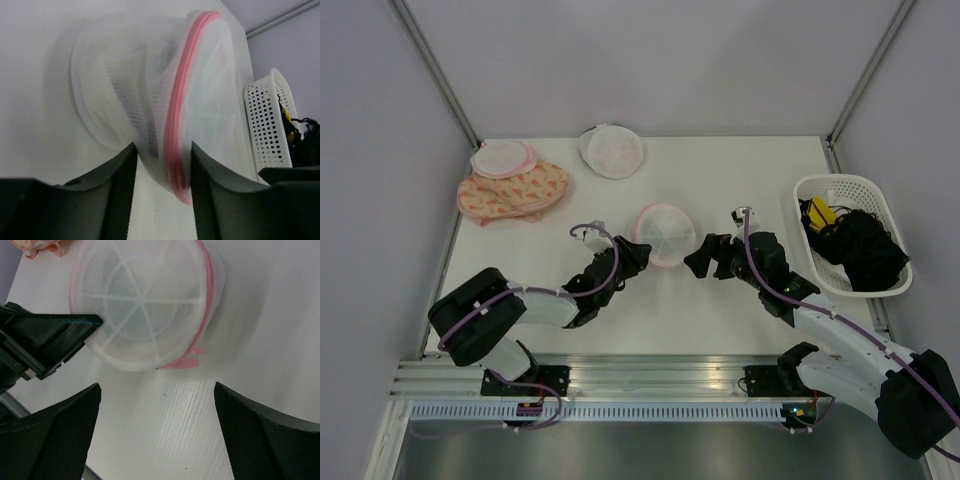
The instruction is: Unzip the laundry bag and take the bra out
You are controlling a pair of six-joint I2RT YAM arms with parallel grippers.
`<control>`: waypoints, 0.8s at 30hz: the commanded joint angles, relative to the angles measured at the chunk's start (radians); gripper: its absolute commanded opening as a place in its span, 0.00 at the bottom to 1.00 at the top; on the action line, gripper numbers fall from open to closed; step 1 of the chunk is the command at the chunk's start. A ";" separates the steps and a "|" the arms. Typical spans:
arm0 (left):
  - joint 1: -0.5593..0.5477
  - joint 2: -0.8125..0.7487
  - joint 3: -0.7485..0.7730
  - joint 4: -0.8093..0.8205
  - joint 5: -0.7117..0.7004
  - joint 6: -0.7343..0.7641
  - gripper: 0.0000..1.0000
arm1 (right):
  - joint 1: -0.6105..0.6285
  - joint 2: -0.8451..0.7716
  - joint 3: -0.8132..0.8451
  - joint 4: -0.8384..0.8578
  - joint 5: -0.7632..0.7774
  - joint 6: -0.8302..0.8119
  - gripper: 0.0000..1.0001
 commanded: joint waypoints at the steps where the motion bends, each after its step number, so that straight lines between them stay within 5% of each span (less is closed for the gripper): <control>1: 0.064 0.007 0.032 0.087 0.086 0.085 0.47 | 0.001 -0.015 -0.014 0.014 0.004 -0.008 0.98; 6: 0.149 -0.010 0.037 0.045 0.280 0.116 0.02 | 0.000 -0.002 -0.010 -0.016 0.050 -0.002 0.98; 14: 0.273 -0.015 0.053 -0.012 0.598 0.133 0.02 | 0.017 0.044 -0.042 0.034 -0.036 -0.007 0.83; 24: 0.273 -0.050 0.090 -0.111 0.660 0.127 0.02 | 0.129 0.206 0.041 0.047 0.071 -0.011 0.77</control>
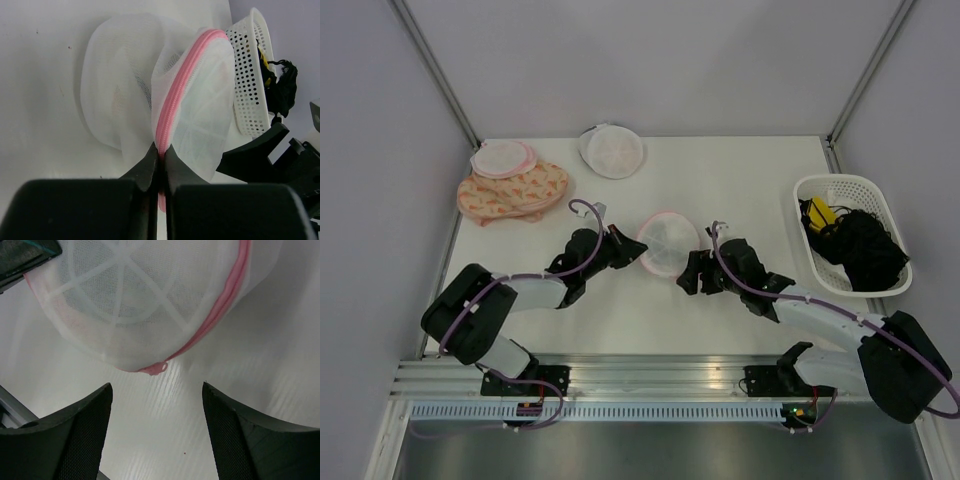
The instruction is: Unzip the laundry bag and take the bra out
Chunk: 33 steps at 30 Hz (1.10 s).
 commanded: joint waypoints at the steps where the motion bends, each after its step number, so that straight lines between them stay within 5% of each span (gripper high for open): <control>1: -0.001 -0.048 0.027 -0.031 0.052 0.038 0.02 | 0.028 0.056 0.071 0.054 0.066 -0.008 0.76; 7: -0.001 -0.080 0.025 -0.076 0.043 0.060 0.02 | 0.041 0.118 0.099 0.069 0.083 -0.009 0.58; 18: 0.003 -0.103 0.028 -0.145 0.033 0.103 0.02 | 0.051 0.053 0.110 -0.066 0.221 -0.029 0.01; 25: 0.034 -0.132 0.097 -0.310 0.115 0.209 0.02 | 0.051 -0.011 0.146 -0.285 0.453 -0.023 0.01; 28: 0.043 -0.160 0.098 -0.343 0.118 0.218 0.02 | 0.051 -0.016 0.168 -0.305 0.420 -0.035 0.00; 30: 0.043 -0.172 0.084 -0.337 0.121 0.206 0.02 | 0.051 -0.031 0.159 -0.266 0.297 -0.036 0.14; 33: 0.043 -0.189 0.062 -0.304 0.125 0.172 0.02 | 0.063 -0.065 0.107 -0.157 0.143 -0.022 0.51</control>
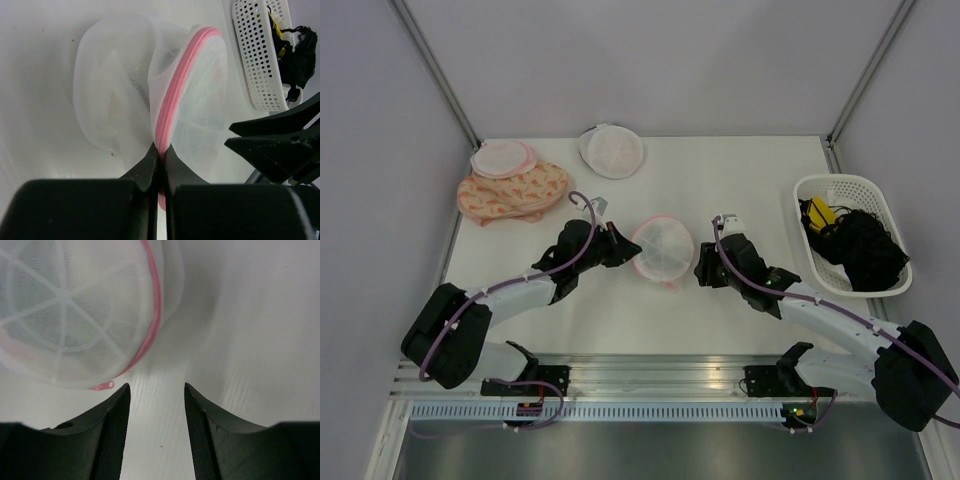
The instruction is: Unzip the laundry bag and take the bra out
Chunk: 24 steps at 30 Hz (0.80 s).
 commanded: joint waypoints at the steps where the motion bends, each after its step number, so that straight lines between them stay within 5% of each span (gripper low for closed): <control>1: 0.005 -0.037 -0.005 0.021 0.028 0.012 0.02 | 0.022 -0.049 -0.031 0.107 -0.157 0.004 0.54; 19: 0.005 -0.034 -0.017 0.041 0.043 -0.052 0.02 | 0.183 0.115 -0.074 0.390 0.042 0.067 0.53; 24: 0.005 -0.034 -0.025 0.047 0.051 -0.062 0.02 | 0.201 0.138 -0.057 0.393 0.155 0.073 0.41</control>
